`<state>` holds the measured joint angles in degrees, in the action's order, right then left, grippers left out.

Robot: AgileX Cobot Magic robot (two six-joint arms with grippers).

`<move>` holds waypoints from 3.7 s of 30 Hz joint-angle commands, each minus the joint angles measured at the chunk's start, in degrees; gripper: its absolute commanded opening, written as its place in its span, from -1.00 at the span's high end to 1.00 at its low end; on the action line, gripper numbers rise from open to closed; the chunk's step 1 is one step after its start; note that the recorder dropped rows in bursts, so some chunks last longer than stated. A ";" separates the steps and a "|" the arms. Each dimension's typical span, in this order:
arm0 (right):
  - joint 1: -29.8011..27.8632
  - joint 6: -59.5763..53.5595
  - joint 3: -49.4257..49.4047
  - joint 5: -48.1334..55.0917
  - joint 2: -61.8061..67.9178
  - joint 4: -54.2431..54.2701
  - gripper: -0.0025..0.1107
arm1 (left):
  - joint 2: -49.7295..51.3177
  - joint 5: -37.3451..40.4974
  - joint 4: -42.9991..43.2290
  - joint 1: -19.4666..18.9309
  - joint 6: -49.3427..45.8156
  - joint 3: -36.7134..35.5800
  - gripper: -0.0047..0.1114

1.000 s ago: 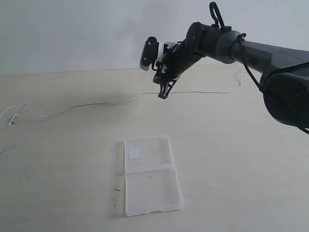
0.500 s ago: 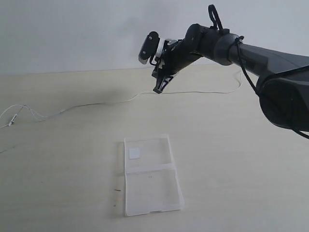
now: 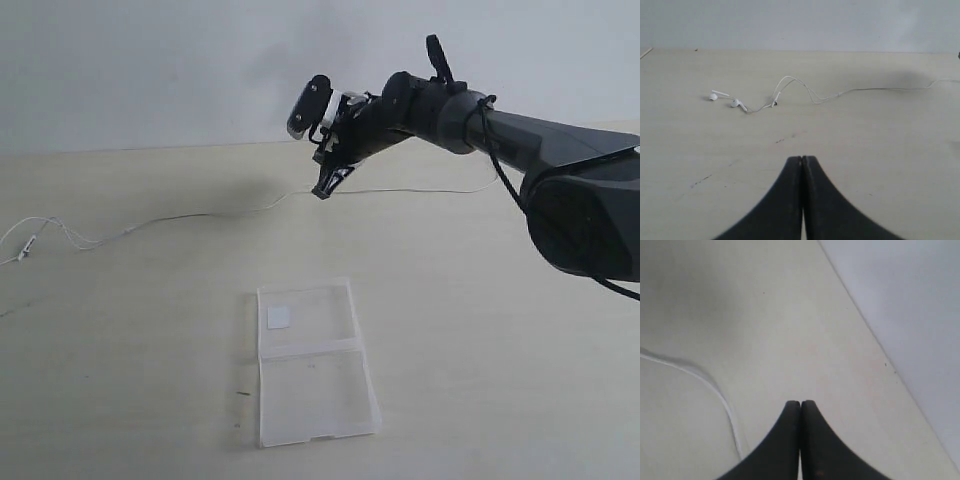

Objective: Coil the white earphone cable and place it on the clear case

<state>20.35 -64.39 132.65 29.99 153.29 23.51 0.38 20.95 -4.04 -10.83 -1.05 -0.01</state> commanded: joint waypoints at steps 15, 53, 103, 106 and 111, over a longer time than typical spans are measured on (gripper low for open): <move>-0.15 -2.15 0.43 6.05 3.57 1.20 0.96 | -0.38 -0.66 -0.50 0.28 -0.25 0.01 0.92; -0.03 0.37 0.43 29.73 -5.59 -5.45 0.64 | -0.38 -0.66 -0.50 0.28 -0.25 0.01 0.92; -0.03 5.48 0.29 21.04 2.47 -3.23 0.93 | -0.38 -0.66 -0.50 0.28 -0.25 0.01 0.92; -0.03 4.35 0.29 20.13 3.56 -3.85 0.96 | -0.38 -0.66 -0.50 0.28 -0.25 0.01 0.92; -0.03 6.81 0.29 19.18 2.87 -3.85 0.96 | -0.38 -0.66 -0.50 0.28 -0.25 0.01 0.92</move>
<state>20.35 -59.02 133.48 47.06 154.67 22.58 0.38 20.95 -4.04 -10.83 -1.05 -0.01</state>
